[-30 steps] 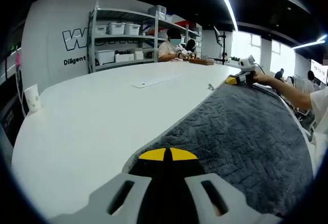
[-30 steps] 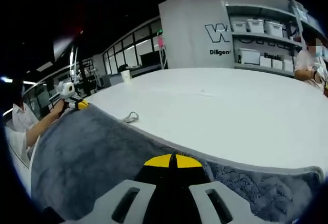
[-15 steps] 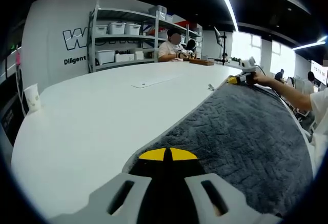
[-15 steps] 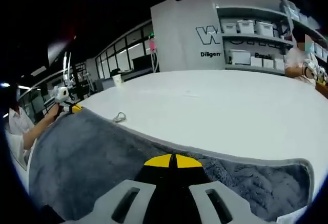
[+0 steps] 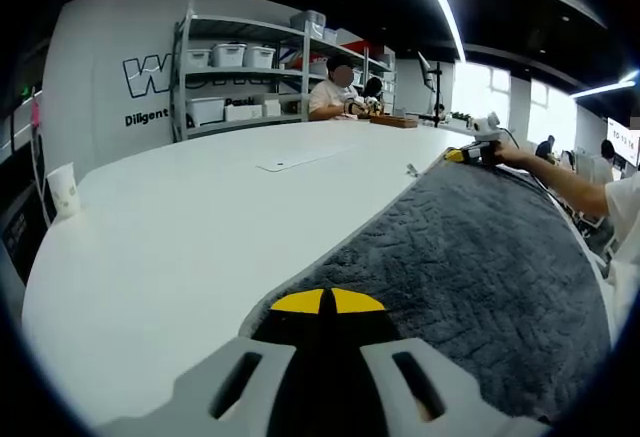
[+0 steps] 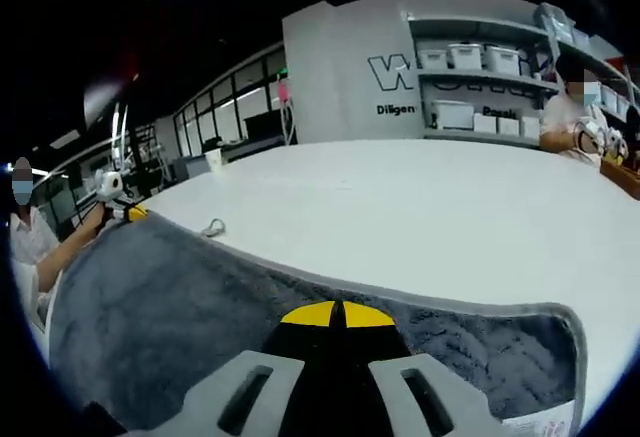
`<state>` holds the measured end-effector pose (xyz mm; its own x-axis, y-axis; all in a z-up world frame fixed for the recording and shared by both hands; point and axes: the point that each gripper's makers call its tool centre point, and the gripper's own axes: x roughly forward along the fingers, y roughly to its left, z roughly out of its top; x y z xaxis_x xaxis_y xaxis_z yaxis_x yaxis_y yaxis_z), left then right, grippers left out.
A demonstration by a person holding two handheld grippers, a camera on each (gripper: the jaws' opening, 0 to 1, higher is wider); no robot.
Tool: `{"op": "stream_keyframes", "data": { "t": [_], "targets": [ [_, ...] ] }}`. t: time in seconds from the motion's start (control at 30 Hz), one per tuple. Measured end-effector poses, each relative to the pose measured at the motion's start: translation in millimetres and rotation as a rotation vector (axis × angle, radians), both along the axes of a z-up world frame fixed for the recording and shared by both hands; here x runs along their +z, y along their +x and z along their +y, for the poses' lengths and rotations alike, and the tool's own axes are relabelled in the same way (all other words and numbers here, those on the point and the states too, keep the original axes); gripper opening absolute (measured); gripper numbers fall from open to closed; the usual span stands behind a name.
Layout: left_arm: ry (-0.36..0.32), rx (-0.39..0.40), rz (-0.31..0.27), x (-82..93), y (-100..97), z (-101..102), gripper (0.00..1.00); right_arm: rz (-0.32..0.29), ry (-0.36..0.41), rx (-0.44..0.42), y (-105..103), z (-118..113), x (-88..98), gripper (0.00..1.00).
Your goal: Open the folded towel by lifting each exposed corner and separating the folded layers until the towel lies flat within the target outline without major curled edges
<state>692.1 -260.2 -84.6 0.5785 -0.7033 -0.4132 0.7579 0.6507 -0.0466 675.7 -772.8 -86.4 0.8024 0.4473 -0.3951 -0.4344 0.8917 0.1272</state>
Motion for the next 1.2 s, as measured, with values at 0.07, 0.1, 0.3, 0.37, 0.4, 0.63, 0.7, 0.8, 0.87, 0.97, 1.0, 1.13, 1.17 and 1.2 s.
{"op": "stream_keyframes", "data": {
  "t": [0.07, 0.1, 0.3, 0.37, 0.4, 0.63, 0.7, 0.8, 0.87, 0.97, 1.0, 1.13, 1.17, 1.2],
  "targets": [
    [-0.002, 0.000, 0.001, 0.1, -0.3, 0, 0.00, -0.001, 0.008, -0.025, 2, -9, -0.1, 0.00],
    [-0.003, 0.000, 0.001, 0.2, -0.8, 0, 0.00, -0.003, 0.016, -0.034, 2, -14, -0.5, 0.00],
    [-0.001, 0.000, 0.001, 0.6, -2.3, 0, 0.00, -0.014, 0.074, -0.093, 3, -33, 1.6, 0.00],
    [-0.003, 0.000, 0.002, 0.7, -2.3, 0, 0.00, -0.033, 0.008, -0.127, 4, -46, 0.2, 0.00],
    [-0.001, 0.001, 0.001, 0.8, -2.3, 0, 0.00, -0.031, 0.040, -0.115, 1, -43, 0.4, 0.00],
    [-0.002, 0.001, 0.001, 1.1, -1.7, 0, 0.00, -0.034, 0.024, -0.130, 3, -54, 1.0, 0.00],
    [0.001, 0.001, 0.000, 1.2, -1.0, 0, 0.00, -0.034, 0.002, -0.134, 4, -58, 0.6, 0.00],
    [-0.001, 0.001, 0.001, 1.2, -0.6, 0, 0.00, -0.033, -0.020, -0.149, 6, -69, 0.1, 0.00],
    [-0.001, 0.001, 0.001, 1.1, 0.4, 0, 0.00, -0.032, -0.005, -0.159, 4, -71, 0.2, 0.00],
    [-0.002, 0.001, 0.002, 1.1, 1.5, 0, 0.00, -0.037, -0.037, -0.181, 3, -78, 0.2, 0.00],
    [-0.003, 0.001, 0.003, 1.1, 1.7, 0, 0.00, -0.040, -0.064, -0.193, 3, -84, -0.2, 0.00],
    [-0.003, 0.001, 0.003, 1.0, 1.6, 0, 0.00, -0.050, -0.029, -0.207, 2, -87, 0.3, 0.00],
    [-0.005, 0.001, 0.003, 1.0, 1.0, 0, 0.00, -0.056, -0.060, -0.204, 1, -88, 0.3, 0.00],
    [-0.006, 0.001, 0.004, 1.0, 0.9, 0, 0.00, -0.056, -0.068, -0.205, 1, -89, 0.2, 0.00]
  ]
}}
